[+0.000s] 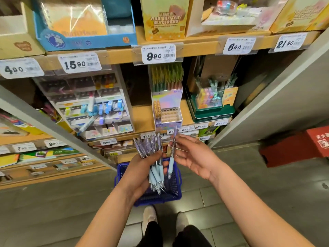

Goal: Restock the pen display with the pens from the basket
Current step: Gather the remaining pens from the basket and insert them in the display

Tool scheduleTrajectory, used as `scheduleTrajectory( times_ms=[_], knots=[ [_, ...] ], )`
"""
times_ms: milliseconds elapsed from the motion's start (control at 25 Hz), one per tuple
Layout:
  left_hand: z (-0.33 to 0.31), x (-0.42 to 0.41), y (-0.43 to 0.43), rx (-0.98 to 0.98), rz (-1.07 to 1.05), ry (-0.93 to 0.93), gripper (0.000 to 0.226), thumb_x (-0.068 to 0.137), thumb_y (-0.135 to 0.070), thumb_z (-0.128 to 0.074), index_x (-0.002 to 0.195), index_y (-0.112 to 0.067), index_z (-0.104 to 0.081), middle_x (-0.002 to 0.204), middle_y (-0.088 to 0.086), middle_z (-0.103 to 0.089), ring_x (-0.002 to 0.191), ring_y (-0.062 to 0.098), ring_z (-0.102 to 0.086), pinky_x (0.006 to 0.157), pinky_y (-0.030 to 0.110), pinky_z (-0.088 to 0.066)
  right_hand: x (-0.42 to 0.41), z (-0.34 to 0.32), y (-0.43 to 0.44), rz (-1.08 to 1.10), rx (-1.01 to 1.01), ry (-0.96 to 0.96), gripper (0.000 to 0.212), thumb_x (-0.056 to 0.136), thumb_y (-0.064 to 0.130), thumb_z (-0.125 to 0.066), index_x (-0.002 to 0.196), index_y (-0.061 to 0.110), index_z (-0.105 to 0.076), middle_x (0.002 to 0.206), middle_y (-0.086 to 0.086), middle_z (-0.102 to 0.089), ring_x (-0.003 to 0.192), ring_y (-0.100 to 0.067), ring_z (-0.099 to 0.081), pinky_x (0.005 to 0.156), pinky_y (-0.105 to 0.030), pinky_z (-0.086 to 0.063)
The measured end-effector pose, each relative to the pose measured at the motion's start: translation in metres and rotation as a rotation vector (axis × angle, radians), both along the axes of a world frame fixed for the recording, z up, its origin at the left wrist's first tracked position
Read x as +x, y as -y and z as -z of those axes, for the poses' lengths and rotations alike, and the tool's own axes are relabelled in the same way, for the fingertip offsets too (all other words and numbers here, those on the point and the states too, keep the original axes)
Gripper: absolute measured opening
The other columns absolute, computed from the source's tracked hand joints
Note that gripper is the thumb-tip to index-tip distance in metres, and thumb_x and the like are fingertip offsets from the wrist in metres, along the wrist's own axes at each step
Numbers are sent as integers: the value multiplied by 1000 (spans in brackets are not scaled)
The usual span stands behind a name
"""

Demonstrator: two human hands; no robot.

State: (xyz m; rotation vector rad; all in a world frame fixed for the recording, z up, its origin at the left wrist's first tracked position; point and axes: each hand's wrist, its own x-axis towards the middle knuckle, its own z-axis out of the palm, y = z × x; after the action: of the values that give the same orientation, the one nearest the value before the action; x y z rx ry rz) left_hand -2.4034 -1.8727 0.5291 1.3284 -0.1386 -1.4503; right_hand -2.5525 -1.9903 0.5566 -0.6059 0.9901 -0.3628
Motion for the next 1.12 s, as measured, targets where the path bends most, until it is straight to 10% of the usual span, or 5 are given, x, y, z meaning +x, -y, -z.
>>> scheduleTrajectory(
  times_ms=[160,320,520,760,1120],
  knots=[
    [38,23,39,-47,13,43,15,94,-17,-70,105,-11,-79,110,15,-77,96,30,-76,73,33,-61,12,41,32,84,-41,6,42,93,14,-66,132,-2,-59,129,-27,-63,111,-36,-60,91,-40,-59],
    [84,41,74,-1,-13,57,19,90,-23,-74,107,-14,-78,112,11,-77,104,29,-74,97,49,-55,24,89,71,82,-87,2,33,77,15,-72,107,1,-73,96,-18,-75,74,-16,-74,67,-23,-62],
    [129,56,105,-19,-31,97,47,77,-32,-80,115,-5,-72,103,12,-78,79,22,-75,74,36,-61,40,138,119,109,-158,68,18,81,6,-71,97,1,-75,95,-15,-76,80,-17,-75,70,-21,-60],
    [150,50,114,-6,-59,105,21,80,-32,-80,84,-11,-77,72,13,-71,51,17,-63,44,20,-45,67,135,195,257,-619,-12,9,95,6,-66,92,11,-72,83,-4,-77,82,-17,-74,80,-28,-60],
    [165,34,122,38,1,77,25,78,-38,-80,89,-16,-82,96,12,-79,87,21,-76,85,36,-61,97,163,209,57,-1182,-317,6,89,18,-75,94,20,-79,85,9,-77,78,-8,-75,81,-38,-62]
  ],
)
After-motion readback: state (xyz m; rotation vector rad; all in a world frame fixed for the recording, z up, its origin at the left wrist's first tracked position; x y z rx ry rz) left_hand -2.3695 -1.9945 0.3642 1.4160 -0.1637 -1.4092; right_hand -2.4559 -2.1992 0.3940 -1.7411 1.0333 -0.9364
